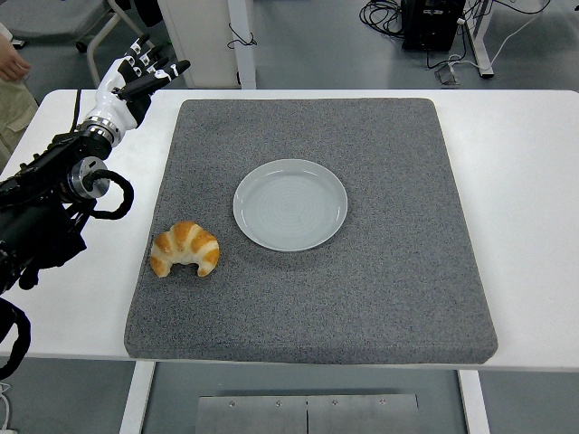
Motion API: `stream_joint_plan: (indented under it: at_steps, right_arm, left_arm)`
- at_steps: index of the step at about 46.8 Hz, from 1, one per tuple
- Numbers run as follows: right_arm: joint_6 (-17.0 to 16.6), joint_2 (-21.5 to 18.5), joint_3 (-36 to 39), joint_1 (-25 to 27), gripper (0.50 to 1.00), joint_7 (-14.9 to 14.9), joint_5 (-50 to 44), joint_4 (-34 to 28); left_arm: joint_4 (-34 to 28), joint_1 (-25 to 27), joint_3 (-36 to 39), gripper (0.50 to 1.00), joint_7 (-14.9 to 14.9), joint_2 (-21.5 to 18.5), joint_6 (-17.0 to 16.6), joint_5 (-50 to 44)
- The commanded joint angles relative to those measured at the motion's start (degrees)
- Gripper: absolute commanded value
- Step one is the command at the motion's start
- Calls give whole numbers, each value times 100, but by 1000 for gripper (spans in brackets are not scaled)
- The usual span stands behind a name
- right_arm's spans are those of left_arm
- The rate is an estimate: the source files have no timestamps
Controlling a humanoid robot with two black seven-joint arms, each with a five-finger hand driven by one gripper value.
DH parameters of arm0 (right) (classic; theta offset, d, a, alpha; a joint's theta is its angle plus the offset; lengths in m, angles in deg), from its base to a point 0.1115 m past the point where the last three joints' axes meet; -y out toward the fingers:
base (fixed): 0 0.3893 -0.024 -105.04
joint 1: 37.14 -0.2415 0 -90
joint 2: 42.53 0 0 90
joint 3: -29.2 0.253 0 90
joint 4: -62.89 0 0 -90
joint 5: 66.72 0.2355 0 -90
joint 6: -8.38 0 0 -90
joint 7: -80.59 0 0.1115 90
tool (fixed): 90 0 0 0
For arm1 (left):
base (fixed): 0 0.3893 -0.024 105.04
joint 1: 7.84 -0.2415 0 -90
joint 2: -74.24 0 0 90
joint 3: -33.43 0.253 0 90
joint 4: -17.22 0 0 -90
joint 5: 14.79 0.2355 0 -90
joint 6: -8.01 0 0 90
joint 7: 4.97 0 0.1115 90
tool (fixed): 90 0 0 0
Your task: Place the bread on the plate
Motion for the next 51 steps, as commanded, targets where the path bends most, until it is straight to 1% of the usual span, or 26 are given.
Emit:
stream_joint_plan:
  at_steps: [1, 42, 51]
  right_arm:
    - [-6, 0, 0, 2, 1000, 8, 0, 0]
    - [3, 0, 0, 2, 1000, -1, 0, 0]
    - [3, 0, 0, 2, 1000, 8, 0, 0]
  left_arm:
    - [0, -2, 0, 977, -8, 5, 1, 0]
    - [0, 68, -17, 977, -70, -22, -26, 0]
    - [-88, 68, 62, 977, -70, -171, -8, 26]
